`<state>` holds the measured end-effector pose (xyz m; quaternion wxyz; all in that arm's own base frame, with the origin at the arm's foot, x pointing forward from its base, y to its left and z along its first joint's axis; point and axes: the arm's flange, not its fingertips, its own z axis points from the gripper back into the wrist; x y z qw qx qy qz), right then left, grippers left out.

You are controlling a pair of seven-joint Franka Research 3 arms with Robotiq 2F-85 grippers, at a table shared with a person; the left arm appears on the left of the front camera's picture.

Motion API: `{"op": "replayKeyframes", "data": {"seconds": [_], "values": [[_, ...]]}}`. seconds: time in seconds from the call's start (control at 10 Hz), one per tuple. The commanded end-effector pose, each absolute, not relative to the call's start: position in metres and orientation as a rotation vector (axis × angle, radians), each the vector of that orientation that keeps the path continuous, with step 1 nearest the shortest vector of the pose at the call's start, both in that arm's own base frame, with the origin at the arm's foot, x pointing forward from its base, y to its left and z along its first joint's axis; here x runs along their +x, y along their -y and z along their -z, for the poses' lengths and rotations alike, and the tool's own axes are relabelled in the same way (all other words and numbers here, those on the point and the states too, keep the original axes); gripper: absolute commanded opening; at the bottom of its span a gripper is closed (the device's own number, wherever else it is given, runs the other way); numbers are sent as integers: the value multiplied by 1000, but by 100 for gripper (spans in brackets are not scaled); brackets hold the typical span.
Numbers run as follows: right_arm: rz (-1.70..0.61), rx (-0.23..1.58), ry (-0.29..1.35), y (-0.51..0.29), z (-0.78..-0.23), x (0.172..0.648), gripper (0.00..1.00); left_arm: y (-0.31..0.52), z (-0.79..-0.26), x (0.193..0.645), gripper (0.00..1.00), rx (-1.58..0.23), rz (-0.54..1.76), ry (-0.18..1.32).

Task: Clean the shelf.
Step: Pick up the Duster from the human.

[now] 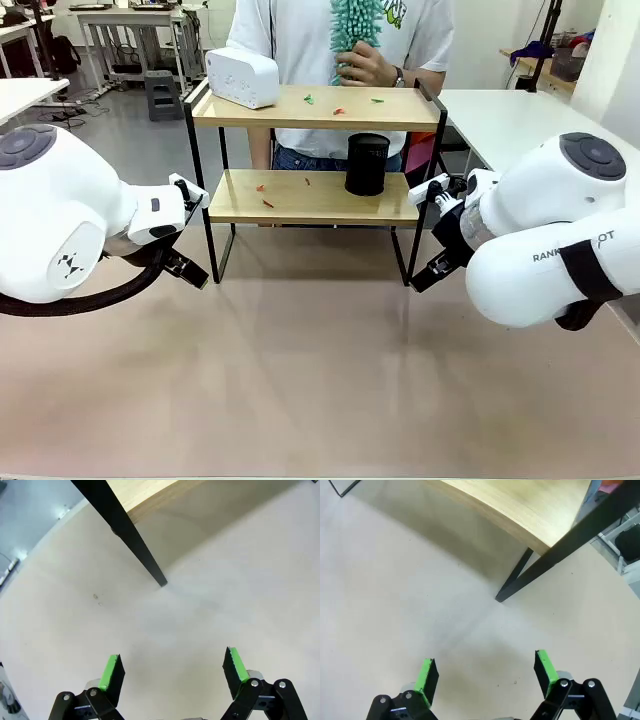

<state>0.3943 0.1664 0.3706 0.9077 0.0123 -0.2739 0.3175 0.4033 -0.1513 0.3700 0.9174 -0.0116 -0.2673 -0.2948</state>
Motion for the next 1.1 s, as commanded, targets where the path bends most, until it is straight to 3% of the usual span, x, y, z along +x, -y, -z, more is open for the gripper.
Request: {"op": "replayKeyframes", "data": {"seconds": [0.0, 0.9, 1.0], "values": [[-655, 25, 565, -166, -371, 394, 100, 151, -370, 403, 100, -24, 606, 550], [-656, 25, 565, -166, -371, 394, 100, 151, -370, 403, 100, -24, 606, 550], [-739, 17, 518, -166, -392, 377, 100, 151, -370, 403, 100, -24, 606, 550]]}}
